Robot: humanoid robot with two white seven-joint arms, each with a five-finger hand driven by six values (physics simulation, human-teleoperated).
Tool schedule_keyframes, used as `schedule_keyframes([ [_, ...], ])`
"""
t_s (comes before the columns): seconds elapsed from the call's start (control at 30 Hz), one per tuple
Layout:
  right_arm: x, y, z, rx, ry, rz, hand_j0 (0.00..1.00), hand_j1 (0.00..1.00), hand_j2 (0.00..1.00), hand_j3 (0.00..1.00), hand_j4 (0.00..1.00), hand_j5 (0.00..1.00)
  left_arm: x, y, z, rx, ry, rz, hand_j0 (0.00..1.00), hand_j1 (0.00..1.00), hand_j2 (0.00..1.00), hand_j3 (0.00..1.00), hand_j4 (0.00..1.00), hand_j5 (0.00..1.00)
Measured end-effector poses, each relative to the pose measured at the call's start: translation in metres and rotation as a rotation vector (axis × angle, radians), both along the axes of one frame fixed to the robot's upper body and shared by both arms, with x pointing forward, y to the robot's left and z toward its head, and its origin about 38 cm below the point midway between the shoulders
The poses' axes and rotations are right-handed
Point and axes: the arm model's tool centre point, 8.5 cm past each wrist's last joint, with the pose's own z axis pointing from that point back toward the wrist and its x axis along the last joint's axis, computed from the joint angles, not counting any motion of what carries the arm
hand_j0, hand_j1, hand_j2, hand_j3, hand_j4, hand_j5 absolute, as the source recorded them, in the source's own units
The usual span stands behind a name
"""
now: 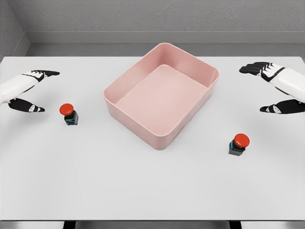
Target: Put the industrial switch in the basket with both arms
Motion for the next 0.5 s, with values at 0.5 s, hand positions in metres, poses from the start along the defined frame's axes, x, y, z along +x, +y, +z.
schedule_keyframes([
  [0.5,-0.02,-0.007,-0.034,0.001,0.096,-0.017,1.0,1.0,1.0,1.0,1.0,1.0,-0.003,-0.027,-0.005,0.025,0.012,-0.084,1.0,1.0,1.0,1.0,1.0,1.0],
])
